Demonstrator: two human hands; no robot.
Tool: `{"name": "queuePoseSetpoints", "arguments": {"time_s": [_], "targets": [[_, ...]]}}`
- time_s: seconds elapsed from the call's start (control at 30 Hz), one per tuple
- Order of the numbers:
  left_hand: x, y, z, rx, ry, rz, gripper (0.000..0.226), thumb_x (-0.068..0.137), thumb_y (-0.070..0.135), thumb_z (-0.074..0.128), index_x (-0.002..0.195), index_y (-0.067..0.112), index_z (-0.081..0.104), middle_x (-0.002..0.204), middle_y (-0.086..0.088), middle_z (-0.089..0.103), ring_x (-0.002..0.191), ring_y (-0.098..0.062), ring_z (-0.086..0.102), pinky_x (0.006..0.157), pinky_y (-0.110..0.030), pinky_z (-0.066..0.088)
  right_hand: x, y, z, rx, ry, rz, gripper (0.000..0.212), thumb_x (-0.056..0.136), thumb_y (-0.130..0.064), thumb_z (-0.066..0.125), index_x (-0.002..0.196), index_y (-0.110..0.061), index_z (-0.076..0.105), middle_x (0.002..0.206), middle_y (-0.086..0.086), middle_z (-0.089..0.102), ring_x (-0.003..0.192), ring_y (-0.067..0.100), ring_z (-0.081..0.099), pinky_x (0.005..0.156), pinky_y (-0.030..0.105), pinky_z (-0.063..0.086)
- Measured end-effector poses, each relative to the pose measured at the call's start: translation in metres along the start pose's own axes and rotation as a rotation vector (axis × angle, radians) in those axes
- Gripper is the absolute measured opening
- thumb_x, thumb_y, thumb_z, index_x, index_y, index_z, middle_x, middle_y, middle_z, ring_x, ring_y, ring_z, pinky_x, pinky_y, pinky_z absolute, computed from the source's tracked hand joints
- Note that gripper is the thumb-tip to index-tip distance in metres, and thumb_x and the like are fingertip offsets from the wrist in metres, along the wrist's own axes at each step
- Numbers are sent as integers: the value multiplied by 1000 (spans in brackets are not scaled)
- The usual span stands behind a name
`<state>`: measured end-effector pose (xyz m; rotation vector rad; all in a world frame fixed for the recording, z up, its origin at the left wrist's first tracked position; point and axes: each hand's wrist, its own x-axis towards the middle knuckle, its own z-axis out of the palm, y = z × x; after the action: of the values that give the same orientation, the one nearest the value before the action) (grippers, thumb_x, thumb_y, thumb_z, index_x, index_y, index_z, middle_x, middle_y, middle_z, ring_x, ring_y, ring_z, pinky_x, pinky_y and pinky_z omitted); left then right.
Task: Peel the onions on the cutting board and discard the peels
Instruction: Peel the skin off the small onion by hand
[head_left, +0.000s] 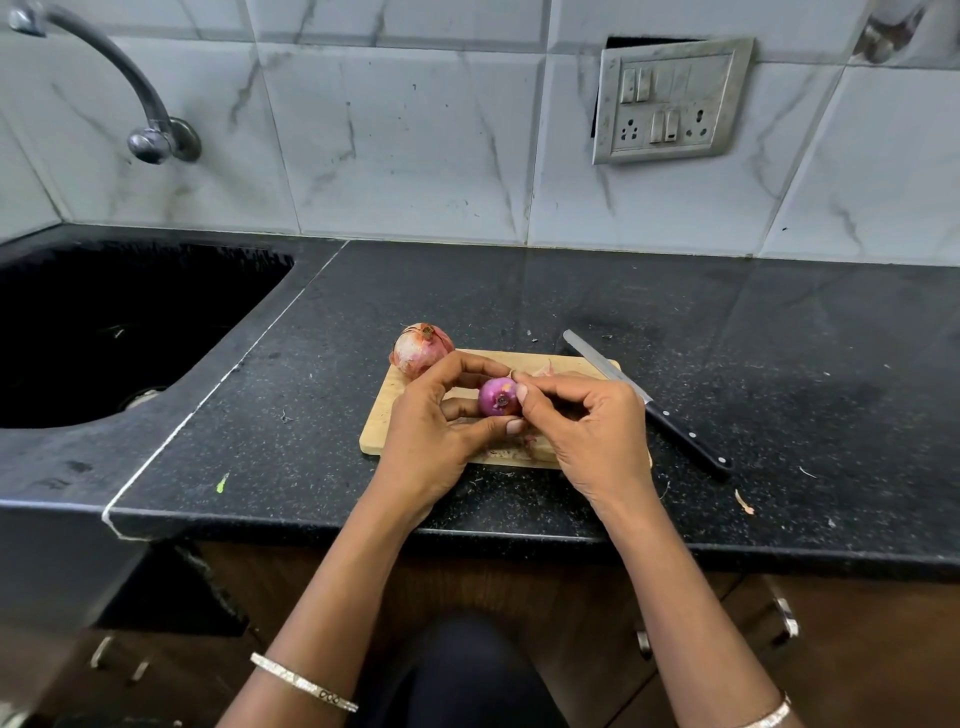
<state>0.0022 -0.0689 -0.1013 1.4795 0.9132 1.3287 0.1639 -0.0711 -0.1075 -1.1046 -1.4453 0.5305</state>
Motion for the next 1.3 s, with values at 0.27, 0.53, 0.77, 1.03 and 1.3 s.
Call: {"name": "queuePoseSetpoints", "arguments": {"time_s": [0.27,0.53,0.77,1.03,1.3], "targets": [[1,-1,0,6,-11,-19,48,72,-6,85,113,9,66,112,-9,71,92,-21,77,77,-31,63,1,-1,1,-59,38,-12,11,87,-8,74,94,-13,82,87,-9,78,85,0,72,80,24,58],[0,1,1,-18,14,-21,48,73,-7,84,114,7,65,111,-9,71,91,-20,77,75,-29,62,0,-5,0,15,35,-25,7,85,-16,81,92,-14,82,83,-8,78,79,8,74,73,27,59],[0,0,1,13,15,-23,48,70,-5,87,109,14,66,110,-7,71,89,-22,77,70,-27,61,1,-3,1,-7,51,-5,7,85,-7,78,82,-12,81,76,-7,76,75,9,72,72,27,59],[-1,2,3,-22,39,-26,48,71,-4,86,112,10,64,110,-9,71,88,-23,77,68,-25,61,-1,-8,1,45,100,16,11,87,-8,76,84,-18,79,79,-6,77,76,14,74,72,39,63],[0,1,3,-42,31,-24,50,70,-9,86,111,8,64,111,-8,70,91,-23,77,74,-30,63,1,-3,0,-5,38,3,5,89,-19,77,88,-14,77,83,-6,75,83,14,72,77,38,59]]}}
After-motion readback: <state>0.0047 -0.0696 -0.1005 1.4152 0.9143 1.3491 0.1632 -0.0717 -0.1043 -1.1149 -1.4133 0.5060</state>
